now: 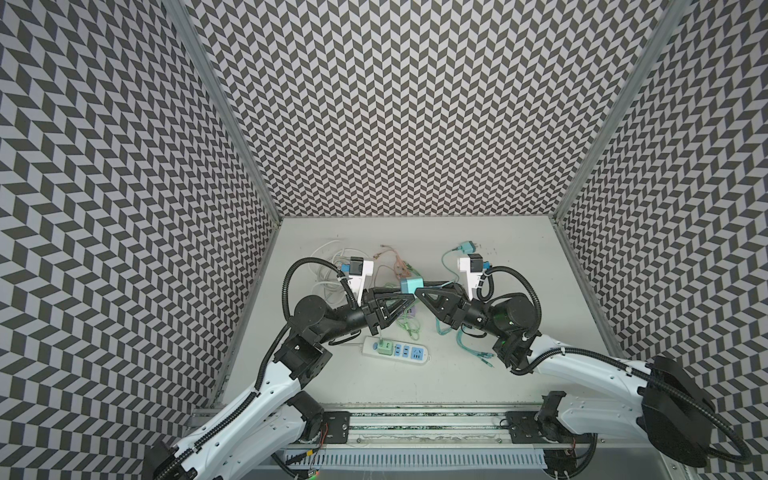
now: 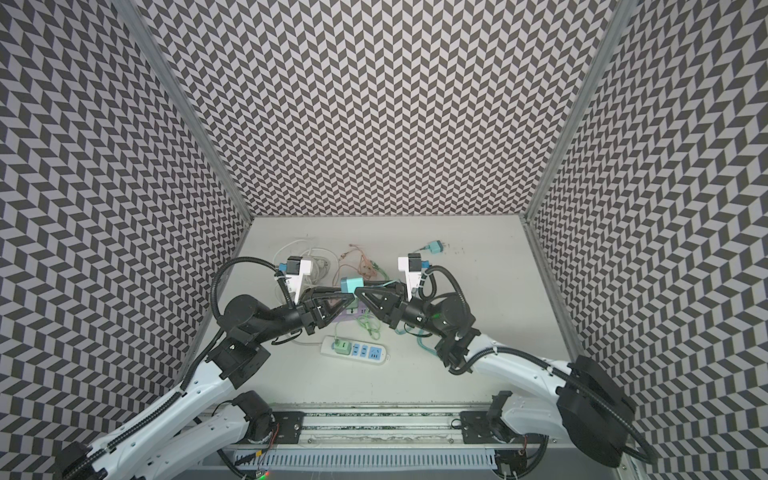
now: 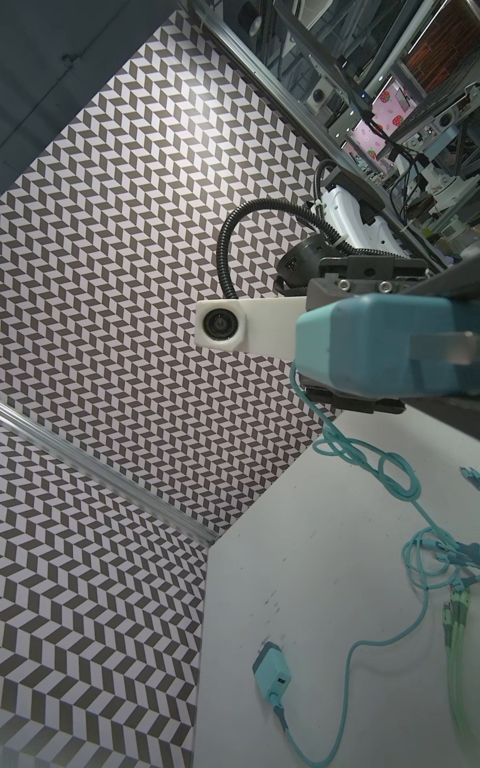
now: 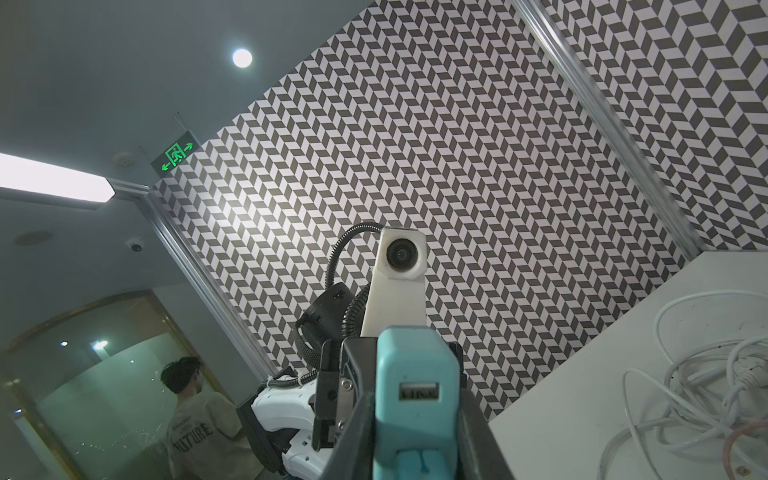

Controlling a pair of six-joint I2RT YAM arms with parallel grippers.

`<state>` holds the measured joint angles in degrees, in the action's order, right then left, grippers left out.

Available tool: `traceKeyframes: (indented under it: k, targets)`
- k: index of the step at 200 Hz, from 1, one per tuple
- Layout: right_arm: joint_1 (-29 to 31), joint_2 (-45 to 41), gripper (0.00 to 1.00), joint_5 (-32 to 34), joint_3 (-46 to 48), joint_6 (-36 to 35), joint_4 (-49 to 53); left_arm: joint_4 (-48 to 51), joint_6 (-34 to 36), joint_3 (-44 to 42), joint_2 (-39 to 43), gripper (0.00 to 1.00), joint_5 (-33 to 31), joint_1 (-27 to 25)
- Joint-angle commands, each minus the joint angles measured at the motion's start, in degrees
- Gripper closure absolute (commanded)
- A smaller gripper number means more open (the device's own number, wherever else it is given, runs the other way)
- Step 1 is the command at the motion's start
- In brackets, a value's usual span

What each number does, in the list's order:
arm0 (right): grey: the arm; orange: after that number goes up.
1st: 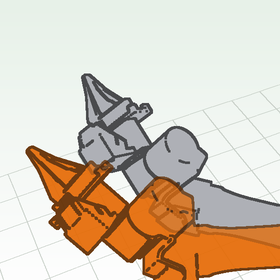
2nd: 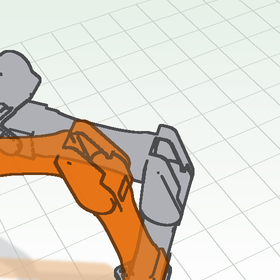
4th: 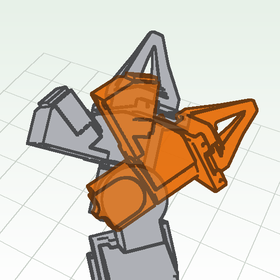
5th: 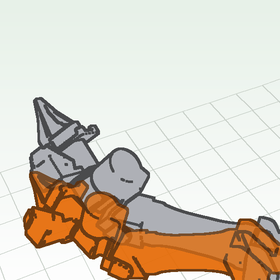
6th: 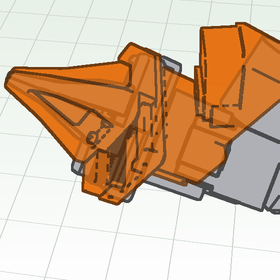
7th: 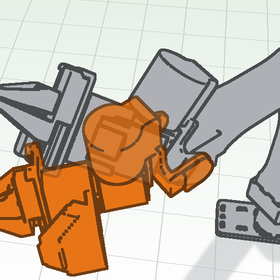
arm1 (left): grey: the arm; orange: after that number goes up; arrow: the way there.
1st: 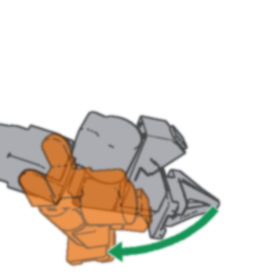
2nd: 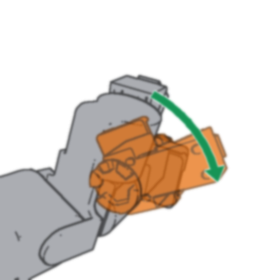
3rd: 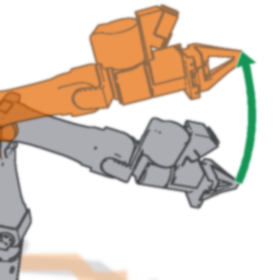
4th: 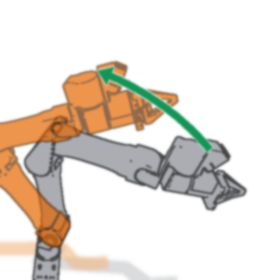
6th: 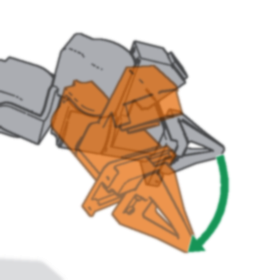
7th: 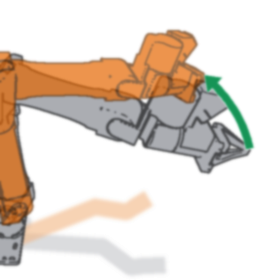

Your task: Insert the plug

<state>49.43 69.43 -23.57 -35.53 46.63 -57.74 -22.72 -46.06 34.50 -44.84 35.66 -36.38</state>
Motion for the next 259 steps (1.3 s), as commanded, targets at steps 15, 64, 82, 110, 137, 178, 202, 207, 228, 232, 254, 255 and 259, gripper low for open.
traceKeyframes:
  k: [15,64,82,110,137,178,202,207,228,232,254,255,259]
  targets:
    - [-0.8,-1.7,0.83,0.2,-0.8,-2.0,-2.2,5.3,2.7,1.3,0.9,0.98,-1.1,-0.6]
    - [-2.1,-5.0,0.91,-0.1,-0.7,-4.7,4.7,9.4,4.5,-0.2,3.3,0.64,-3.5,-0.4]
    - [-2.7,-6.7,0.91,0.6,-1.5,-7.8,10.7,10.4,4.6,-0.5,3.5,0.54,-3.4,-0.4]
    - [-3.9,-9.8,0.91,2.5,-3.8,-14.1,23.1,15.6,6.8,0.4,3.6,0.50,-4.3,-0.4]
    - [-4.3,-11.4,0.91,5.1,-7.4,-22.1,36.9,20.4,8.3,1.0,4.2,0.47,-5.7,0.2]
    - [-4.3,-9.3,0.90,7.8,-12.1,-29.4,52.2,30.6,8.0,1.5,4.8,0.47,-11.6,2.5]
    - [-4.0,-7.4,0.90,7.0,-12.6,-28.8,55.5,37.4,7.6,1.4,4.4,0.47,-15.5,4.9]
    - [-3.8,-7.0,0.90,7.0,-12.6,-28.0,56.0,38.5,7.7,1.3,4.4,0.47,-16.1,5.3]
    - [-1.9,-5.5,0.91,9.9,-12.3,-24.7,57.7,42.5,7.9,1.0,4.1,0.48,-18.8,7.0]
    - [-1.4,-5.3,0.91,11.1,-12.3,-24.3,58.3,43.2,8.0,1.1,4.1,0.48,-19.4,7.4]
    - [2.1,-4.1,0.93,19.7,-13.0,-20.9,63.2,48.3,8.1,1.2,2.9,0.49,-23.3,9.4]
    - [2.2,-3.9,0.93,19.9,-13.1,-20.8,63.5,48.5,8.1,1.2,2.7,0.49,-23.6,9.6]
    - [2.8,-3.6,0.93,21.6,-13.4,-20.2,64.5,49.4,8.3,1.3,2.2,0.49,-24.2,10.1]
